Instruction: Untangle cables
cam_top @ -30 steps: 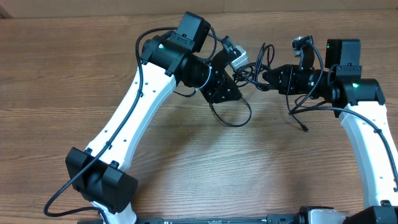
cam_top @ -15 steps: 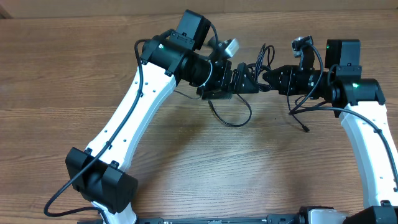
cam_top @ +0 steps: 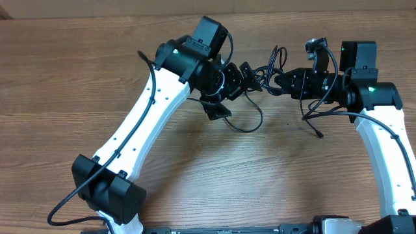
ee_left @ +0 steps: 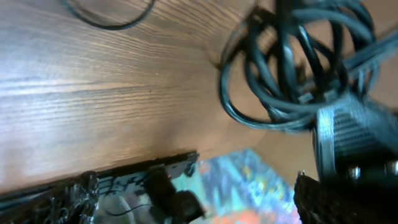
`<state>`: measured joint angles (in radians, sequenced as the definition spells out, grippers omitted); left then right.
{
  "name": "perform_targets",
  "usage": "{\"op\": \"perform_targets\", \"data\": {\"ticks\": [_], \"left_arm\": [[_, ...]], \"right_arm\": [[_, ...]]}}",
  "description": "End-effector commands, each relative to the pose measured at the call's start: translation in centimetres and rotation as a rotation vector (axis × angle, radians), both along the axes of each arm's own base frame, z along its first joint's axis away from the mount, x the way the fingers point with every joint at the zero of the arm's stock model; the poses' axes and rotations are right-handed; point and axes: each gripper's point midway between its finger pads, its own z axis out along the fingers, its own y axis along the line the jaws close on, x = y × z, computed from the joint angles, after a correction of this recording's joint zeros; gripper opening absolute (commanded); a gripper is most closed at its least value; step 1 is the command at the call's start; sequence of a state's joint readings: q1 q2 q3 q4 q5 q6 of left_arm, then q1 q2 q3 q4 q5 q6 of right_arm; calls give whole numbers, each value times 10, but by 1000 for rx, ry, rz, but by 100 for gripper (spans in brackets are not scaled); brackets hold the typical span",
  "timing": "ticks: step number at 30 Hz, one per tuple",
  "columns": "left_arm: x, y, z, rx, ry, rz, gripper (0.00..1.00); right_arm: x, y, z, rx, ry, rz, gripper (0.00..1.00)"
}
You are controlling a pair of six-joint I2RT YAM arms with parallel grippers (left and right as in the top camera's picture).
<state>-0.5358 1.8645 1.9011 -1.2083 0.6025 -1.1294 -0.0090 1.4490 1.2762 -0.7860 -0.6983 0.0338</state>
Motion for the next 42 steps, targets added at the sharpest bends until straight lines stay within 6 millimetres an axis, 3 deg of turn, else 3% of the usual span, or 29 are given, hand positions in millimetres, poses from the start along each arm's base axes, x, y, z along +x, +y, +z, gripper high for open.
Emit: {"op": "perform_targets", "data": {"ticks": [1,12,17,23,30,42], "left_arm": [[3,4,15,14,64,188,100],[37,-5,23,-12,11,392,100],[36,-13,22,0,15,447,100],[31,-21,16,19,47,495,82],[33,-19,14,28,56,537,72],[44,-8,11,59,41,639,73]], "right_arm": [[5,-2,11,2,-32,-4,4],[3,2,13,22,-33,13,4],[4,2,13,22,-36,13,4],[2,5,16,43,-36,30,4],[0,7,17,70,-15,23,4],[-7,19,28,188,48,36,4]]}}
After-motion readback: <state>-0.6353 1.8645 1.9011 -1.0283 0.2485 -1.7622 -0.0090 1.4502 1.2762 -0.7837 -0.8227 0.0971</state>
